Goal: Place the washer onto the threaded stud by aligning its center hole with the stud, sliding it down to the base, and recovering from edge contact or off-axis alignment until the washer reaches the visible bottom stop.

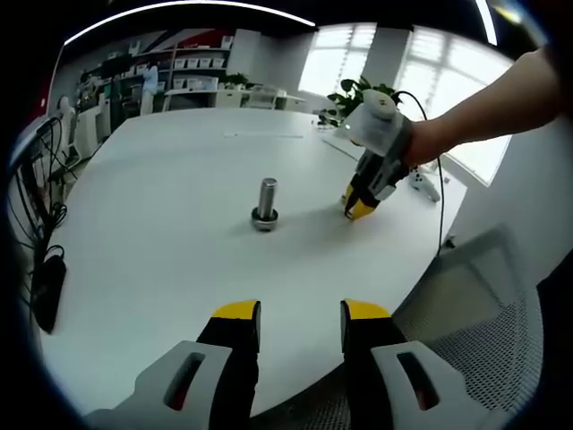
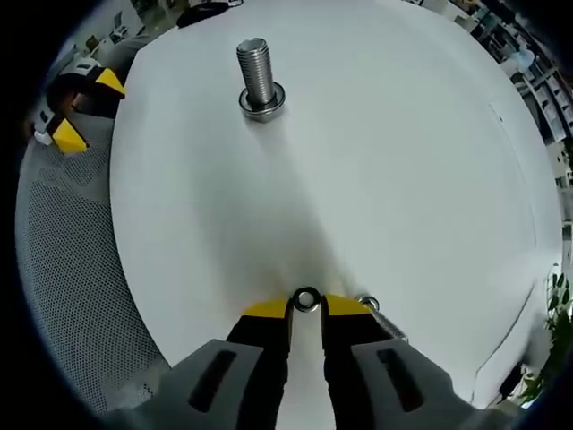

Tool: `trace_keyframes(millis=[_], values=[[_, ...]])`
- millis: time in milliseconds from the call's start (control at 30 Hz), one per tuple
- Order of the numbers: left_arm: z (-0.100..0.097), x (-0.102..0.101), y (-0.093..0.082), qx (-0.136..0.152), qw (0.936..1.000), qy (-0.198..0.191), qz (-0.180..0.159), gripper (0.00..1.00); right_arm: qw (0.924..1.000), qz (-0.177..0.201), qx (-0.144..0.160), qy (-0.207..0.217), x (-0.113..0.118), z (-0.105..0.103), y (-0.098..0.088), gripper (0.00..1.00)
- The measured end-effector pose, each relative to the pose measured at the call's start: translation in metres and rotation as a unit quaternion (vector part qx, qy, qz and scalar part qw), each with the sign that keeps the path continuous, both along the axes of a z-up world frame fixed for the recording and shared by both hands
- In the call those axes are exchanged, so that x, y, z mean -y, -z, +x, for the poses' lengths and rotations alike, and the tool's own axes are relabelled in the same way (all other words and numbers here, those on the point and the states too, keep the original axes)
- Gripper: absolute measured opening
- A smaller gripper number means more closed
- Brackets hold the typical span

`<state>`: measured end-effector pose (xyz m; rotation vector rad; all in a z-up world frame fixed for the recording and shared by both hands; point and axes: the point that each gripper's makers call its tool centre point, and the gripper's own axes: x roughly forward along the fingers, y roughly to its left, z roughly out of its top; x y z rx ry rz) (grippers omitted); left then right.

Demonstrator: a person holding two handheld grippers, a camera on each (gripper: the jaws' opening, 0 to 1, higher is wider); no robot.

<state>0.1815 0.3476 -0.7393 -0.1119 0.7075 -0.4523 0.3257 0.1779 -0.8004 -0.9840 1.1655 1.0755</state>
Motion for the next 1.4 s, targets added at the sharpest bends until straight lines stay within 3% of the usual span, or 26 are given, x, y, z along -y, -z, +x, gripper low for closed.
trace_keyframes(millis=[133, 733, 1400], values=[[0.0, 0.0, 0.0, 0.0, 1.0, 0.001, 0.001, 0.34, 0.9995, 0.016, 0.002, 0.029, 0.0, 0.001, 0.0, 0.15], [0.0, 0.0, 0.0, 0.0, 1.0, 0.0, 0.0, 0.34, 0.9993, 0.032, 0.009, 0.015, 0.001, 0.0, -0.001, 0.14], [0.0, -0.001, -0.001, 0.002, 1.0, -0.002, -0.001, 0.34, 0.9984, 0.047, 0.015, 0.028, 0.018, 0.005, -0.02, 0.14]])
